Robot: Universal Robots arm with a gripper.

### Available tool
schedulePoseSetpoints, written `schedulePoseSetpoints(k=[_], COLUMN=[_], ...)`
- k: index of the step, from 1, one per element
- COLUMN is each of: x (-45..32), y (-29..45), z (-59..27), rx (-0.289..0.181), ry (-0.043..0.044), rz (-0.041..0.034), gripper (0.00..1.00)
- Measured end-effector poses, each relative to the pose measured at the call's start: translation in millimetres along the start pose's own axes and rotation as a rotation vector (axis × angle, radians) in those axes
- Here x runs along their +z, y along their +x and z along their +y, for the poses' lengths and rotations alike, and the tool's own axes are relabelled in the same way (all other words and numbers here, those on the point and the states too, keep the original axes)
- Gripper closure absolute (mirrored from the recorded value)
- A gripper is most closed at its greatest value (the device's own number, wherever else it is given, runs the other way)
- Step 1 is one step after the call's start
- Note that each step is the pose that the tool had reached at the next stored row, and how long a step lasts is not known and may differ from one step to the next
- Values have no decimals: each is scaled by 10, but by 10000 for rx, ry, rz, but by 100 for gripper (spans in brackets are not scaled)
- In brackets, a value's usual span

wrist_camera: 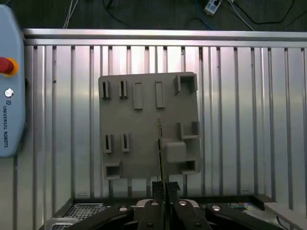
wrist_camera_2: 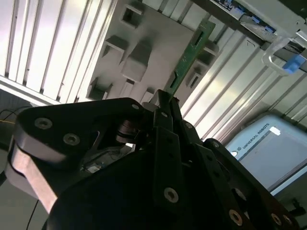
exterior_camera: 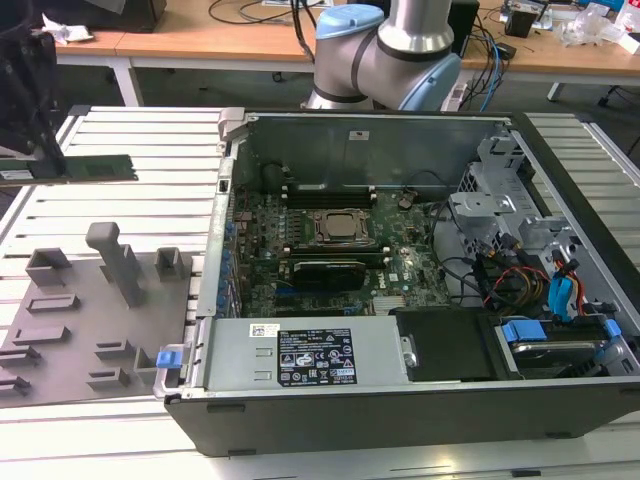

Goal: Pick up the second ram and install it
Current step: 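Pick up the second ram and move it above second insertion slot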

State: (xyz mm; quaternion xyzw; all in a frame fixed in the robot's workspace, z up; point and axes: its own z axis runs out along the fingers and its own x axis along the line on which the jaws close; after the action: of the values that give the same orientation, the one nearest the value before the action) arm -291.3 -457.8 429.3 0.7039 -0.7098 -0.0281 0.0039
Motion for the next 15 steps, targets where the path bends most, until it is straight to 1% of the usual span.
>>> schedulePoseSetpoints(k=[1,2,4,8,11,12,13,15], x=[-6,-7,-9,-17,-23,-27,-29,-32], y=[-1,-2,-2,-4,-4,-6,-6,-7], z=[-124,-165,-213,-369,-512,-592,-644,-718], rx=[0,1,1,0,0,1,1,0], ry=[-3,-3,-3,-9,-15,-19,-21,-23], rz=[1,0,0,0,0,1,1,0], gripper=[86,86,86,86,86,86,86,86])
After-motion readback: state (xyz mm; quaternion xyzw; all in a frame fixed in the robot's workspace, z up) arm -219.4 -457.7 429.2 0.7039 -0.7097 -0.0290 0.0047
